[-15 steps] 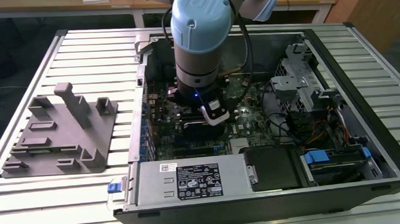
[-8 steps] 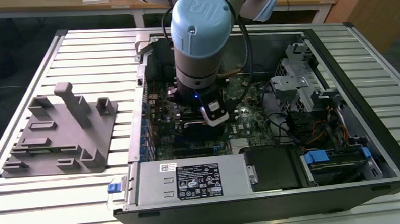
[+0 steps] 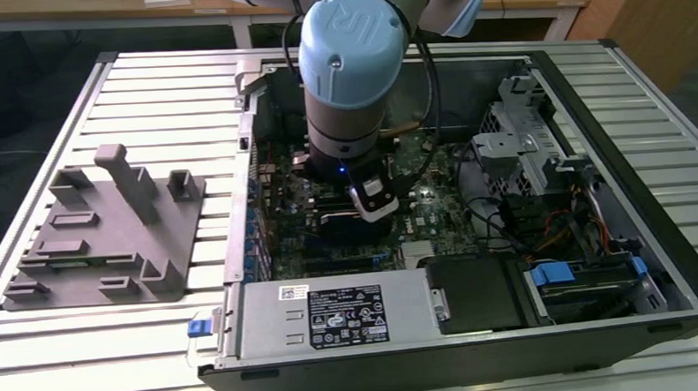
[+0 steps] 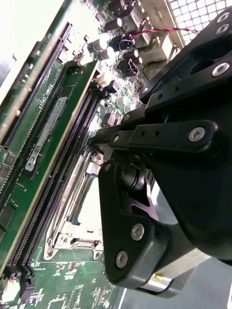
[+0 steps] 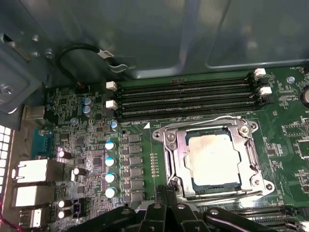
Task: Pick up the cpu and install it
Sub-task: 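Install the second cpu locking lever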
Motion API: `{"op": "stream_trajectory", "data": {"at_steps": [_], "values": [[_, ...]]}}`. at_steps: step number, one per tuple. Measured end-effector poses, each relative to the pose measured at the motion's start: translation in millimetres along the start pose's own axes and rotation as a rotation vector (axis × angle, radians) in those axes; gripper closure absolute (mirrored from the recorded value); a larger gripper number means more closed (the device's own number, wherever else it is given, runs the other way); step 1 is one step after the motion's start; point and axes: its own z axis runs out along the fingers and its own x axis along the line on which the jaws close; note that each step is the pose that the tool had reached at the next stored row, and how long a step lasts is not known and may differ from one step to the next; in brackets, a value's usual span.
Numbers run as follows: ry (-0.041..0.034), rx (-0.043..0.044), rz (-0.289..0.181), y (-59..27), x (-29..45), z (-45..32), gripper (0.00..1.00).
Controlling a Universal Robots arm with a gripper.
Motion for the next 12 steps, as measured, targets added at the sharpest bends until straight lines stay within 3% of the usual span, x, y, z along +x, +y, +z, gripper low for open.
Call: {"op": "stream_trajectory", "data": {"at_steps": [12], "values": [[0.0009, -0.0071, 0.0, -1.0, 0.2, 2.3, 0.89]]}}
